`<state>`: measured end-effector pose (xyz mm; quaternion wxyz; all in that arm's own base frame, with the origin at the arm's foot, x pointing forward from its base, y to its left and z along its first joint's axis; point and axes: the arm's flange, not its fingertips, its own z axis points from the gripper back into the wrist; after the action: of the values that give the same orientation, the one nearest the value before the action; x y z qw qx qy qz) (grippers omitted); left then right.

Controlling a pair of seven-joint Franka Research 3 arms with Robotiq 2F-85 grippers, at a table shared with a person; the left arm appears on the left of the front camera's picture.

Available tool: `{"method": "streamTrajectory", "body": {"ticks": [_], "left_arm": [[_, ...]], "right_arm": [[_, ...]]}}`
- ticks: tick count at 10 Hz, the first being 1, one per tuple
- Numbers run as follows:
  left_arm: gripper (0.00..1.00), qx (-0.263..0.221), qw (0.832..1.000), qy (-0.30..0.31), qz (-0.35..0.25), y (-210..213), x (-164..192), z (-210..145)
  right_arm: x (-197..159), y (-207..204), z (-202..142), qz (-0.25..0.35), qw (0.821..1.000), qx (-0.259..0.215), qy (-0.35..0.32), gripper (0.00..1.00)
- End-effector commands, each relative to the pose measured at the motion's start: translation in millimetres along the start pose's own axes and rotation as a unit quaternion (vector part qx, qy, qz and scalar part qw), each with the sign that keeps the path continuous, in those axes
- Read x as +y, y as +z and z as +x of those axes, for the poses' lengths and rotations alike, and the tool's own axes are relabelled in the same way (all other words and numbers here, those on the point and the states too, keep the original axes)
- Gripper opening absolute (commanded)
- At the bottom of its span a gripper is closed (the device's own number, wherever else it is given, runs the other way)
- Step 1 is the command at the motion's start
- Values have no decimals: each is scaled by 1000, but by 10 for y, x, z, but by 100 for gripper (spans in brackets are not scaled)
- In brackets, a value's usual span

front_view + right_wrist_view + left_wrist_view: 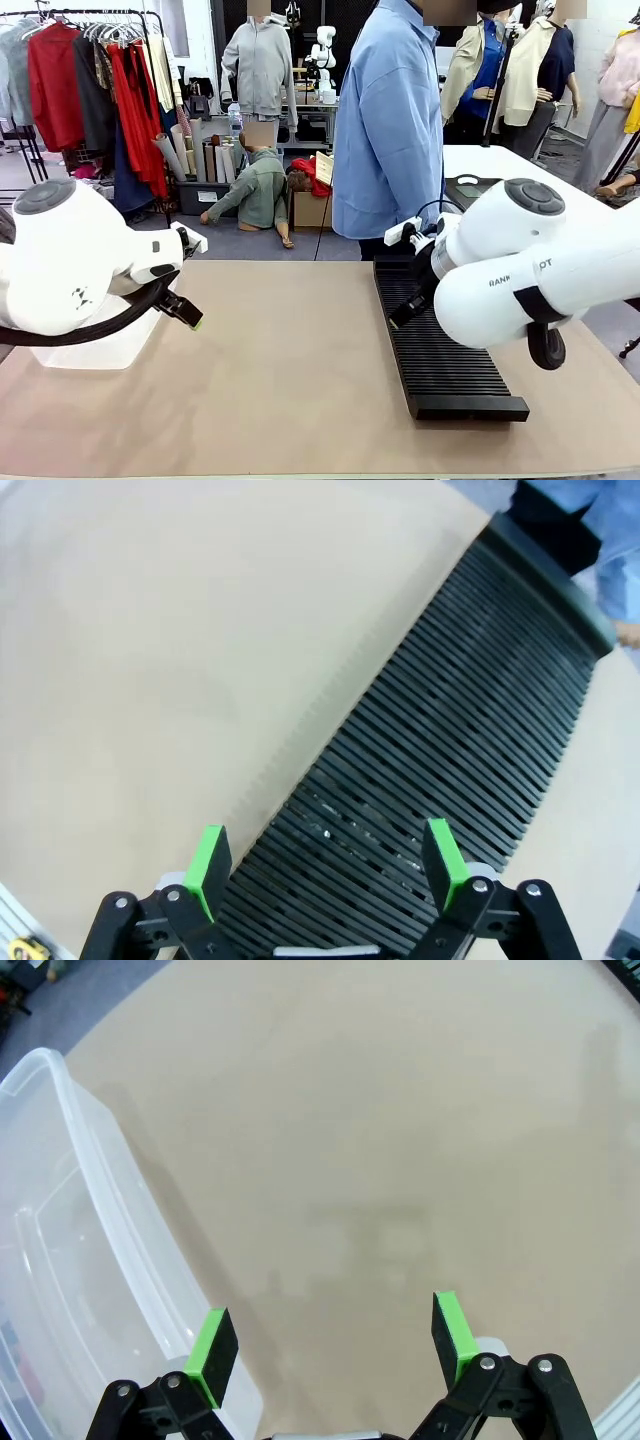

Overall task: Sort PCBs into racks and boxes based on the side picked up.
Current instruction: Pick up the Blank PCB handed by the Human.

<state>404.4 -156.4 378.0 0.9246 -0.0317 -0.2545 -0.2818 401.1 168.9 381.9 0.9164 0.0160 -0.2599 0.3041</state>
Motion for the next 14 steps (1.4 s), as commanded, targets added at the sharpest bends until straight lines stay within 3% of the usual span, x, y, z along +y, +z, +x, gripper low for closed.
{"method": "streamTrajectory", "body": {"ticks": [1,3,5,6,9,11,14], "left_arm": [[100,9,1000,10,-25,213,143,133],[100,18,999,16,-32,420,210,223],[100,55,997,38,-49,610,328,282],[100,60,994,44,-75,742,399,326],[100,34,980,64,-187,1079,639,386],[100,20,969,86,-231,1135,822,425],[100,-21,925,158,-346,1074,1221,443]], "right_arm": [[-29,230,248,-3,999,18,-39,100],[-67,439,416,-8,998,-6,-54,100],[-115,677,656,-46,992,1,-120,100],[-158,815,743,-31,991,10,-130,100],[-385,1092,833,59,983,35,-169,100],[-665,1234,739,147,963,23,-224,100],[-1064,1475,401,201,932,-30,-299,100]]}}
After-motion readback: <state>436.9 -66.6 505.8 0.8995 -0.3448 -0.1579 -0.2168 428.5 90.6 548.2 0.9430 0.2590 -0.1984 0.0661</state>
